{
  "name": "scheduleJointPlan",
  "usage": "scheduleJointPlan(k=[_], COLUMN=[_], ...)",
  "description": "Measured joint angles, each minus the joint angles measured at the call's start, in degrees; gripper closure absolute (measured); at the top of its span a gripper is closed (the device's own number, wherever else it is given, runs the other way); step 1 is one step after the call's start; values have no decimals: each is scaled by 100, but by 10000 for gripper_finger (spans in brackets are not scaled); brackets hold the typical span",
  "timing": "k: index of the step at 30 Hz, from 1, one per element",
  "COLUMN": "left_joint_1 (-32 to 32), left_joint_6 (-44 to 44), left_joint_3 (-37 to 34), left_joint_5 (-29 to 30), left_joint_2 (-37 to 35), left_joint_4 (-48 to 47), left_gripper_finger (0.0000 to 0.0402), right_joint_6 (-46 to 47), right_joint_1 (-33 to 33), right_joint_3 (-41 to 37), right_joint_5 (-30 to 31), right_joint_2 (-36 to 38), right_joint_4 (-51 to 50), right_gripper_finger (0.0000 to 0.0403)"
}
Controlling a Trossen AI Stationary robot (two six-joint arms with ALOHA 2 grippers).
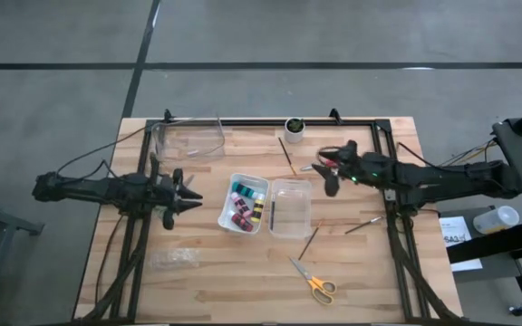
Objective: Pick & Place Paint Supplies
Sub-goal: Put the yellow paint brush into the bottom transparent bin
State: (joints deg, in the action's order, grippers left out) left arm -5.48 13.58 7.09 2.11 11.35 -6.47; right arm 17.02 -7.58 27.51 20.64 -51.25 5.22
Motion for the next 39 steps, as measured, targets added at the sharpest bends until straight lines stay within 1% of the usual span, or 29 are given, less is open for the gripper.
scheduleJointPlan(k=[3, 8, 13, 15, 20, 23, 28, 31, 35, 39], left_joint_1=[0, -2, -2, -4, -4, -4, -4, -4, -4, -4], left_joint_6=[0, 0, 0, 0, 0, 0, -1, 0, 0, 0], left_joint_3=[0, -2, -2, 0, 0, 0, 0, 0, 0, 0], left_joint_5=[0, 1, 0, -6, -17, -17, -17, -17, -17, -17], left_joint_2=[0, 2, 5, 4, 5, 8, 9, 9, 9, 11], left_joint_4=[-404, -1151, -1855, -1881, -1876, -1876, -1873, -1870, -1870, -1868], left_gripper_finger=[294, 294, 294, 294, 294, 294, 294, 294, 294, 294], right_joint_6=[72, 556, 580, 691, 1107, 1287, 1551, 1765, 1931, 1970], right_joint_1=[-260, -658, -949, -1084, -1383, -1446, -1435, -1409, -1393, -1346], right_joint_3=[610, 1678, 2719, 3152, 4178, 4613, 5089, 5164, 5064, 4800], right_joint_5=[9, 4, -30, -138, -315, -371, -446, -455, -460, -391], right_joint_2=[-758, -1883, -2920, -3344, -4342, -4828, -5398, -5590, -5702, -5811], right_joint_4=[-494, -1212, -1821, -2128, -3313, -3757, -4284, -4462, -4302, -3811], right_gripper_finger=[159, 159, 159, 159, 159, 159, 159, 159, 159, 159])
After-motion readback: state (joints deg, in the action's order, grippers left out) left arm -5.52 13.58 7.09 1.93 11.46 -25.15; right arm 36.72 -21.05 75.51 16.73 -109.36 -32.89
